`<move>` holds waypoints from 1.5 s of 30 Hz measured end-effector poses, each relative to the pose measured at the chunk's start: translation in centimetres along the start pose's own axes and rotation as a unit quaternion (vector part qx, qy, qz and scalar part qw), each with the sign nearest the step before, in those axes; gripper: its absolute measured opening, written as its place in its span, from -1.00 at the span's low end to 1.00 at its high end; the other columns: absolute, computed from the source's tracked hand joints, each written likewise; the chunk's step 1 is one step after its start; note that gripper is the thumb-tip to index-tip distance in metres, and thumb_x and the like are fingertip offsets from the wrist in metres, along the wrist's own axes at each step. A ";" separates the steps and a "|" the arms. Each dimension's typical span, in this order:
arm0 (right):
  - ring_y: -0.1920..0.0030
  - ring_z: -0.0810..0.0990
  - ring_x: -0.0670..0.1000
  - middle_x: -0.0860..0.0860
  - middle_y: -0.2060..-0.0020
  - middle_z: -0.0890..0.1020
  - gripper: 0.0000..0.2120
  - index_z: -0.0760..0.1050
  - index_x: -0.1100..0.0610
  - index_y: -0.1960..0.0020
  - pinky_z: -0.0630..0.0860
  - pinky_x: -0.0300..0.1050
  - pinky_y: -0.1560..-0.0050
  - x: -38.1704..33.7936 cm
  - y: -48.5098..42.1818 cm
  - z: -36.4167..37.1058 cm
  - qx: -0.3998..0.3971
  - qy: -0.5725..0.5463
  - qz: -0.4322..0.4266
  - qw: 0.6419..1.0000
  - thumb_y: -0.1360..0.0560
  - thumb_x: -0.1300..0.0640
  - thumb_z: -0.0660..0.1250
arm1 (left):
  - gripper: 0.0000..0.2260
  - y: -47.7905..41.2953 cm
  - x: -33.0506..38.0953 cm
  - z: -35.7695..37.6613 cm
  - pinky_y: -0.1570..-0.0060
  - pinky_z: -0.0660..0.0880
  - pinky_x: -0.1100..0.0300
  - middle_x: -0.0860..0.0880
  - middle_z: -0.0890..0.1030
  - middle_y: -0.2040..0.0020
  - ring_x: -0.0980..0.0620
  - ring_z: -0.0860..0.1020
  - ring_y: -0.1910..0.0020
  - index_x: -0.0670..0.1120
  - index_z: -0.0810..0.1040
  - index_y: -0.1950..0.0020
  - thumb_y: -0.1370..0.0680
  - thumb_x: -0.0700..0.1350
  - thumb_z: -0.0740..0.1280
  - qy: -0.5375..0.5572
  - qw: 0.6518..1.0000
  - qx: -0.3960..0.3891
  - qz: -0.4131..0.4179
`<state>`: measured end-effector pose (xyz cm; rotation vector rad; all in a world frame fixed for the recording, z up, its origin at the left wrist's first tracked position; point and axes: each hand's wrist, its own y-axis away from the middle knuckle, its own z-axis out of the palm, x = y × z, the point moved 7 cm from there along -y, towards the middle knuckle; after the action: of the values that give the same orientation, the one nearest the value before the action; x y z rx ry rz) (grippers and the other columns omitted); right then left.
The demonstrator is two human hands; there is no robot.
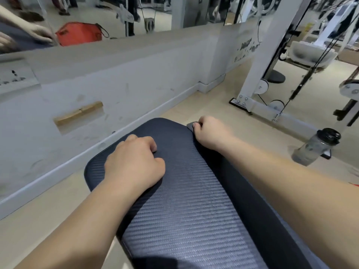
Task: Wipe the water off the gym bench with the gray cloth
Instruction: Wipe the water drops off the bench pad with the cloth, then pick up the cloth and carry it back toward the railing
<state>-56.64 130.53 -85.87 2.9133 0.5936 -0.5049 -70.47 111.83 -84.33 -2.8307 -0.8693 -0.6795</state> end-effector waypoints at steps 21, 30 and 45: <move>-0.11 0.58 0.18 0.06 -0.04 0.67 -0.84 0.51 0.07 -0.10 0.55 0.12 -0.02 -21.1 5.9 7.4 -0.052 -0.023 -0.325 0.944 -0.63 0.07 0.18 | -0.81 1.5 -10.8 -6.9 0.00 0.50 0.01 0.03 0.48 -0.03 -0.13 0.51 -0.08 0.06 0.50 0.09 -0.41 -0.21 0.24 0.102 0.967 0.204 -0.110; -0.05 0.59 0.17 0.02 0.04 0.66 -0.83 0.49 -0.02 -0.06 0.52 0.08 -0.09 -11.0 13.4 2.2 -0.082 -0.073 -0.203 0.973 -0.67 0.01 0.13 | -0.70 5.0 -4.3 -4.4 -0.20 0.46 0.01 0.07 0.55 -0.09 -0.08 0.46 -0.14 0.13 0.47 -0.03 -0.31 0.00 0.29 0.064 0.996 0.004 0.065; 0.34 0.59 -0.05 -0.03 0.36 0.63 -0.68 0.53 0.10 0.21 0.51 -0.16 0.24 9.1 34.6 -6.1 -0.301 -0.311 0.115 0.894 -0.69 0.11 0.19 | -0.81 23.3 11.4 0.9 0.15 0.57 0.07 0.00 0.65 0.18 -0.04 0.57 0.13 0.07 0.57 0.15 -0.32 0.10 0.29 0.015 0.930 -0.296 0.219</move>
<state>-33.15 103.29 -81.41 2.0345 0.2391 -0.9561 -48.75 98.48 -79.32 -3.3321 0.0166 -1.0450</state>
